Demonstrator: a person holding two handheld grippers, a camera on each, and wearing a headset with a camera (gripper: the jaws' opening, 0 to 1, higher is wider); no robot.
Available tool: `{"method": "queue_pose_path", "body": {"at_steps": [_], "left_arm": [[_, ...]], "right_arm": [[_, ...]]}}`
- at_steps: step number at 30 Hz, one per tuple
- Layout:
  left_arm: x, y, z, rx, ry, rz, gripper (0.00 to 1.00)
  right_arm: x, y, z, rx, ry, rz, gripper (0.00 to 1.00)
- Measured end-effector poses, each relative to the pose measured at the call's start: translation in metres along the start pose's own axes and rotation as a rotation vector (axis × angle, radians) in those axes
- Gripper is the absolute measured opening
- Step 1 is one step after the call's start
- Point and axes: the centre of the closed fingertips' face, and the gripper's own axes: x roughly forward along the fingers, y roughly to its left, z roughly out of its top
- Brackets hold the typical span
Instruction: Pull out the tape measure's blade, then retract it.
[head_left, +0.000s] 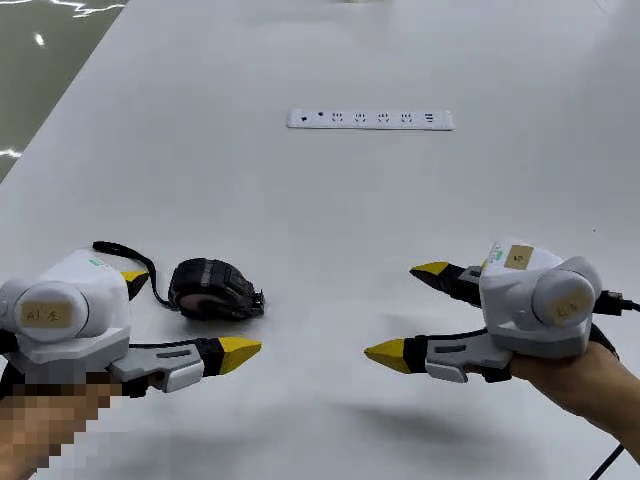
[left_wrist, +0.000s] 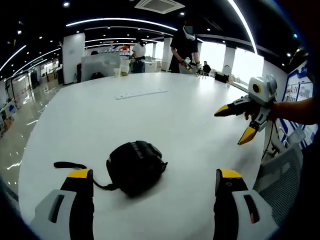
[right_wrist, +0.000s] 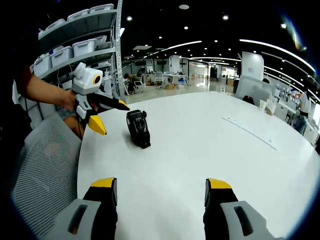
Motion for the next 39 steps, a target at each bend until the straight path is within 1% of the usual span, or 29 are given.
{"method": "queue_pose_path", "body": {"at_steps": [2, 6, 8, 13, 17, 22, 24, 25, 29, 35, 39], "left_arm": [[-0.002, -0.001, -0.001, 0.01, -0.007, -0.006, 0.99], [-0.005, -0.008, -0.001, 0.04, -0.018, -0.033, 0.99], [-0.006, -0.013, -0.002, 0.049, -0.021, -0.05, 0.99], [-0.008, -0.019, -0.001, 0.071, -0.036, -0.076, 0.99], [-0.009, -0.02, -0.003, 0.081, -0.033, -0.077, 0.99], [-0.014, -0.025, -0.002, 0.087, -0.055, -0.094, 0.99], [-0.016, -0.025, -0.001, 0.103, -0.068, -0.091, 0.99], [-0.017, -0.027, -0.002, 0.1, -0.067, -0.1, 0.99], [-0.02, -0.028, -0.005, 0.107, -0.066, -0.101, 0.99], [-0.027, -0.028, -0.004, 0.109, -0.073, -0.098, 0.99], [-0.03, -0.03, -0.005, 0.112, -0.074, -0.105, 0.99]], "right_arm": [[-0.005, -0.001, -0.002, 0.003, -0.012, -0.014, 0.72], [-0.013, -0.001, -0.006, 0.016, -0.019, -0.035, 0.74], [-0.016, -0.002, -0.007, 0.024, -0.031, -0.047, 0.75], [-0.024, 0.002, -0.01, 0.042, -0.044, -0.059, 0.79], [-0.03, 0.004, -0.009, 0.063, -0.068, -0.075, 0.81], [-0.037, 0.008, -0.011, 0.08, -0.084, -0.092, 0.85], [-0.04, 0.007, -0.013, 0.082, -0.088, -0.103, 0.86], [-0.041, 0.008, -0.013, 0.085, -0.092, -0.106, 0.87], [-0.044, 0.008, -0.016, 0.09, -0.096, -0.115, 0.89], [-0.05, 0.009, -0.017, 0.104, -0.11, -0.134, 0.93], [-0.052, 0.011, -0.016, 0.11, -0.116, -0.144, 0.97]]}}
